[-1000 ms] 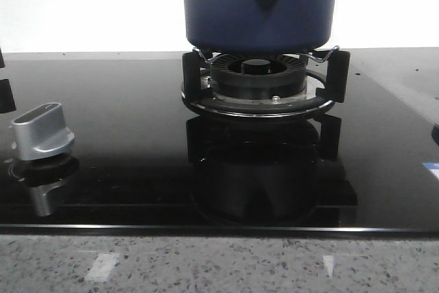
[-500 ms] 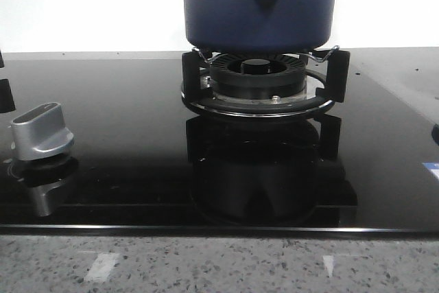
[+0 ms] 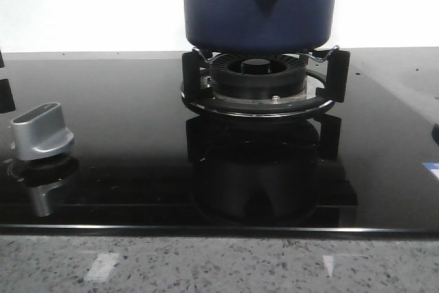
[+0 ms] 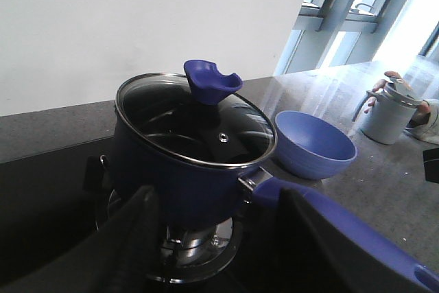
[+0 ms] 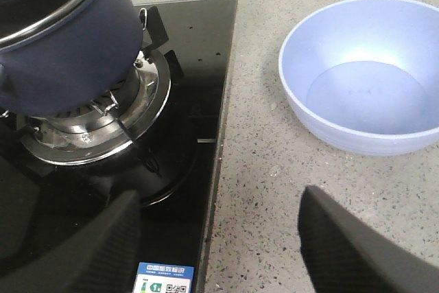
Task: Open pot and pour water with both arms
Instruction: 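Grasp the purple lid knob with the left gripper and lift the lid, then lower the right gripper onto the light blue bowl rim and grasp it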
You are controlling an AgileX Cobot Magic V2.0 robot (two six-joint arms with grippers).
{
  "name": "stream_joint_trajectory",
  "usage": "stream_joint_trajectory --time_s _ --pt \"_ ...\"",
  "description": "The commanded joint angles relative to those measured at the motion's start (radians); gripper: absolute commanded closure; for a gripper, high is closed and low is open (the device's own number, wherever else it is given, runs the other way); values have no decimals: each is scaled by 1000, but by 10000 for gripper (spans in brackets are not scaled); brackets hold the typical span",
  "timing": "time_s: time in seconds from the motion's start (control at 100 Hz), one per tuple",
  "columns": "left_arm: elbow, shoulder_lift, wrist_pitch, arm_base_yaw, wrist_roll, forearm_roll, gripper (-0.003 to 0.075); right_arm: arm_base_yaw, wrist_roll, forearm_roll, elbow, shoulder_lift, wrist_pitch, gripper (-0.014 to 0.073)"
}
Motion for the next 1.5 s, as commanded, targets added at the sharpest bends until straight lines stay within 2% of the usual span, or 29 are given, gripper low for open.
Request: stream_joint_trajectory --time_s 0.0,0.3,0.49,0.64,0.73,0.95,1.15,1.49 --pt "-93 80 45 -15 40 -88 379 0 -11 0 -33 12 -57 148" --pt "-384 393 5 -193 147 -88 379 0 -11 0 -33 12 -57 148" --pt "-563 580 -3 -268 154 -76 375 0 -11 0 -33 12 -57 148" --pt "-656 672 -3 -309 154 -51 255 0 -11 0 -33 12 -56 148" --pt "-680 705 -4 -328 154 -51 215 0 -11 0 -33 12 -56 148" --pt "-713 754 -25 -376 201 -46 216 0 -11 0 -33 12 -54 148" --pt "-713 755 -161 -411 282 -42 216 0 -11 -1 -33 12 -56 148" --pt "-713 787 -169 -431 336 -53 220 0 -11 -1 -33 12 -56 148"
